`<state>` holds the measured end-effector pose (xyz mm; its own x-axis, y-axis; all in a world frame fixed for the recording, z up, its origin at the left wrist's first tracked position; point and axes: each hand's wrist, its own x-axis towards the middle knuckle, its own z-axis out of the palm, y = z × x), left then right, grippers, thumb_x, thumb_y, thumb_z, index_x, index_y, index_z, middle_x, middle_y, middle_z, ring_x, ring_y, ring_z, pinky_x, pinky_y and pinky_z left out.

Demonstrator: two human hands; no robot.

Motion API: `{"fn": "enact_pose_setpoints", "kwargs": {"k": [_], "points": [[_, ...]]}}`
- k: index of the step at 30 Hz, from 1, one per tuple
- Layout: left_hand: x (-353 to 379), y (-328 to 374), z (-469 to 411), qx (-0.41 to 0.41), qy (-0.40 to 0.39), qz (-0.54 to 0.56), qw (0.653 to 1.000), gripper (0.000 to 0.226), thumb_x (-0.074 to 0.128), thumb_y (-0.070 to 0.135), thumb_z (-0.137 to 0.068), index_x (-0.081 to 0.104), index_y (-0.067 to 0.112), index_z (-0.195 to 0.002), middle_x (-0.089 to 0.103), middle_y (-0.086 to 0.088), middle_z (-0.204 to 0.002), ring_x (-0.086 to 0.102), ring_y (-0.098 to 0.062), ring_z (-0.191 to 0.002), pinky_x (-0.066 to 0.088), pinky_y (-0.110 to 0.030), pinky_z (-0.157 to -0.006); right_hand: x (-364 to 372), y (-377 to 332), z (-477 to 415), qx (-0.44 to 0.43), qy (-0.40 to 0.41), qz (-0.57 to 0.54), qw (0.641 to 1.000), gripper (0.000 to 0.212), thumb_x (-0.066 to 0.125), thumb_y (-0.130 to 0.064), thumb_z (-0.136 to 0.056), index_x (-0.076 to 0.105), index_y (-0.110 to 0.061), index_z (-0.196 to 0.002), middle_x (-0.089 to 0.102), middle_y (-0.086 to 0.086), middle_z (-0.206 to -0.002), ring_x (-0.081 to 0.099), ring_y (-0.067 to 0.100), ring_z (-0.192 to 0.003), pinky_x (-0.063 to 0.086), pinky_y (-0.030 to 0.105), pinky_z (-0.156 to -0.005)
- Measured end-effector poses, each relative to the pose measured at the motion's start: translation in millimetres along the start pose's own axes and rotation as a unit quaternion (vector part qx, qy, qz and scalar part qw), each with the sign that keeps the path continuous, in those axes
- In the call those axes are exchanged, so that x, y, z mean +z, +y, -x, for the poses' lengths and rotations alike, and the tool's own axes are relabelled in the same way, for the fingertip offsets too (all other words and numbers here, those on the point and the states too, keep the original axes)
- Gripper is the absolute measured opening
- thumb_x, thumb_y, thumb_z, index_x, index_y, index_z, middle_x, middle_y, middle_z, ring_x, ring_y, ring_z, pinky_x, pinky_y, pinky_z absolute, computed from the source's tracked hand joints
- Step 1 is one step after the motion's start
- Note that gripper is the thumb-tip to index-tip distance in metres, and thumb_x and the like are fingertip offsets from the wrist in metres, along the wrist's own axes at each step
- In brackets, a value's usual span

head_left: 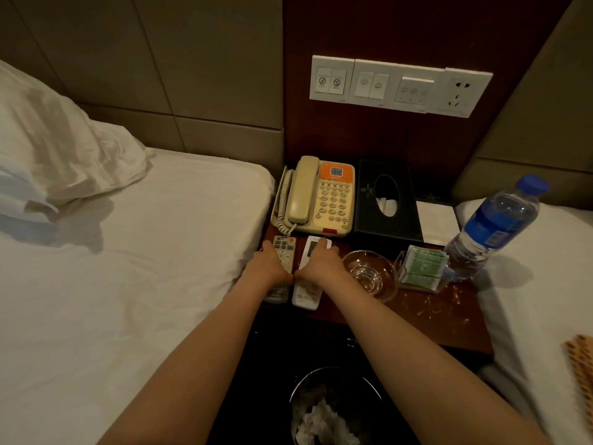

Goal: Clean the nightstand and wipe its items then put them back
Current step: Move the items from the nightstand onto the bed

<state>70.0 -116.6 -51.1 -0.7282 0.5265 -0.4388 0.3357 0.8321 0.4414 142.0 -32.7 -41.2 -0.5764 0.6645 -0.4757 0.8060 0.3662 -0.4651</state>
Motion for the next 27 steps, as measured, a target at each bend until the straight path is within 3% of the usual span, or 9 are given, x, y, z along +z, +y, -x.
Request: {"fn": "enact_pose_setpoints", "kwargs": {"k": [6, 10, 13, 17, 23, 27], "points": [[-6.0, -5.5, -4.4, -0.011, 0.003, -0.010, 1.000, 0.094, 0.080, 0.032, -0.067, 0.025, 0.002, -0.137, 0.045, -0.014, -0.136, 0.047, -0.029, -0.126, 0.042, -0.034, -0.098, 2.5, 0.1, -0.4, 0.012, -0.022, 0.005, 1.000, 0.108, 0.078, -0.034, -0.071, 0.003, -0.013, -0.145, 0.031, 0.018, -0.137, 0.041, 0.032, -0.127, 0.045, 0.037, -0.096], [-17.9, -8.6, -2.6, -0.006, 0.029, -0.083, 0.996, 0.075, 0.079, 0.035, -0.068, 0.045, 0.006, -0.128, 0.055, -0.012, -0.128, 0.055, -0.025, -0.117, 0.046, -0.029, -0.088, 5.5, -0.5, 1.8, 0.034, -0.060, 0.016, 0.997, 0.128, 0.082, -0.036, -0.065, -0.015, -0.022, -0.147, 0.033, 0.019, -0.139, 0.044, 0.036, -0.125, 0.051, 0.047, -0.092], [-39.8, -13.1, -2.8, -0.006, 0.070, -0.081, 0.994, 0.065, 0.076, 0.037, -0.070, 0.053, 0.006, -0.122, 0.059, -0.012, -0.123, 0.057, -0.025, -0.113, 0.046, -0.029, -0.084, 3.7, 0.6, 4.1, 0.029, -0.051, 0.022, 0.998, 0.130, 0.079, -0.035, -0.069, -0.024, -0.020, -0.146, 0.038, 0.018, -0.140, 0.046, 0.035, -0.125, 0.050, 0.046, -0.094], [-71.9, -21.1, -2.6, -0.023, 0.104, -0.011, 0.994, 0.058, 0.074, 0.042, -0.071, 0.059, 0.007, -0.114, 0.063, -0.012, -0.116, 0.061, -0.025, -0.106, 0.045, -0.026, -0.075, -2.4, -1.4, 11.1, 0.008, -0.003, 0.013, 1.000, 0.119, 0.075, -0.040, -0.072, -0.014, -0.016, -0.148, 0.049, 0.013, -0.131, 0.050, 0.032, -0.119, 0.050, 0.038, -0.088], [-94.4, -34.5, -2.9, -0.068, 0.094, 0.150, 0.982, 0.049, 0.072, 0.030, -0.075, 0.056, 0.005, -0.114, 0.060, -0.014, -0.107, 0.062, -0.028, -0.104, 0.055, -0.035, -0.076, -10.0, -19.3, 19.6, -0.046, 0.023, -0.020, 0.998, 0.078, 0.070, -0.042, -0.077, 0.026, -0.010, -0.134, 0.052, 0.010, -0.129, 0.052, 0.030, -0.117, 0.046, 0.034, -0.087], [-98.2, -44.3, -6.3, -0.085, 0.081, 0.265, 0.957, 0.033, 0.071, 0.025, -0.077, 0.052, 0.009, -0.098, 0.056, -0.011, -0.099, 0.061, -0.028, -0.095, 0.053, -0.035, -0.071, -4.5, -26.9, 16.8, -0.024, 0.024, -0.037, 0.999, 0.079, 0.071, -0.044, -0.075, 0.030, -0.008, -0.132, 0.051, 0.011, -0.131, 0.051, 0.029, -0.119, 0.047, 0.036, -0.091]]}}
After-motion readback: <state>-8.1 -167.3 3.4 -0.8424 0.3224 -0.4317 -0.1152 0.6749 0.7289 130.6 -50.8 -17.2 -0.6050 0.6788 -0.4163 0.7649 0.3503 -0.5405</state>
